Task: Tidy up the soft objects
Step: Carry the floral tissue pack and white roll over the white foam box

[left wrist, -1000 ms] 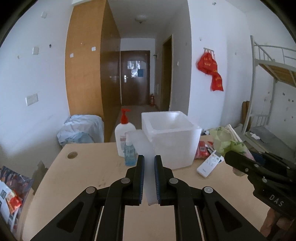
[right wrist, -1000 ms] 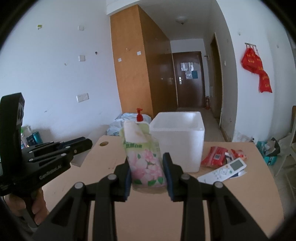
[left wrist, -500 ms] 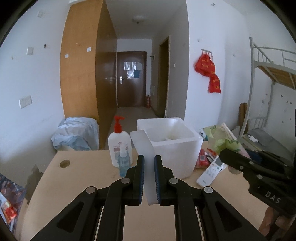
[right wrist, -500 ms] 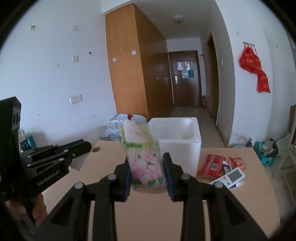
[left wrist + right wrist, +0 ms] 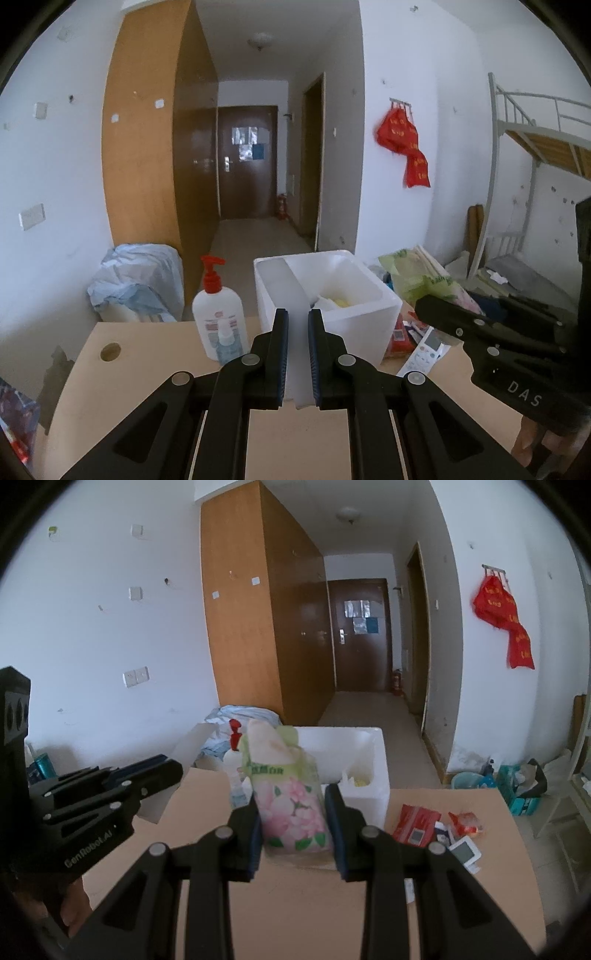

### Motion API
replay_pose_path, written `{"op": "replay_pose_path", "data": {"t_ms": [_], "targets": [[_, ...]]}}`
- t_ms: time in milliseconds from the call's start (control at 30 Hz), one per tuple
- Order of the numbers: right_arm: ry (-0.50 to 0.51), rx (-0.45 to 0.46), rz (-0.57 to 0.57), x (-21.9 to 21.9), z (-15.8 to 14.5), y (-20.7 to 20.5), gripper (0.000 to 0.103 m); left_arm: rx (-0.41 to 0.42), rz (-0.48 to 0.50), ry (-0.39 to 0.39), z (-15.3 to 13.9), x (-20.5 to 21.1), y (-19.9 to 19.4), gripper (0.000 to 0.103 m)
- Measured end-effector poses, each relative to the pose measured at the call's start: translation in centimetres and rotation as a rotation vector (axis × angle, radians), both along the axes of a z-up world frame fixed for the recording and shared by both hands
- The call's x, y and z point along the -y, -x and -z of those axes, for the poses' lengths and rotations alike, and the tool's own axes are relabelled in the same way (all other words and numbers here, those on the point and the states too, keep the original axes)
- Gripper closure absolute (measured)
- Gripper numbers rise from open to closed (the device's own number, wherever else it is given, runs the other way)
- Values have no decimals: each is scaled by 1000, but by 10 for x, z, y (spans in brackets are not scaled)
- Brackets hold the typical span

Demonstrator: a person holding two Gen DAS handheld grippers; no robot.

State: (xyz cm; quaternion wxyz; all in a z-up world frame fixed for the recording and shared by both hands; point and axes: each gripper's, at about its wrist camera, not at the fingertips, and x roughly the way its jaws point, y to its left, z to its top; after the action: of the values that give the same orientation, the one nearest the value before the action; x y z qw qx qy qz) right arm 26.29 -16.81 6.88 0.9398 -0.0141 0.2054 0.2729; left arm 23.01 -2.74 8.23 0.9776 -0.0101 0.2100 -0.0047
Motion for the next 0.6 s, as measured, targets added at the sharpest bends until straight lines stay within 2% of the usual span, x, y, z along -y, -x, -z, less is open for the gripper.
{"op": "replay_pose_path", "data": {"t_ms": [267,600], "targets": [[27,10,25,-3,-9,-21,68,-25,53,20,-6,-1,-31,92],[26,9,63,-7,-12,-48,68,-24,59,-1,-9,-2,-64,92]]}}
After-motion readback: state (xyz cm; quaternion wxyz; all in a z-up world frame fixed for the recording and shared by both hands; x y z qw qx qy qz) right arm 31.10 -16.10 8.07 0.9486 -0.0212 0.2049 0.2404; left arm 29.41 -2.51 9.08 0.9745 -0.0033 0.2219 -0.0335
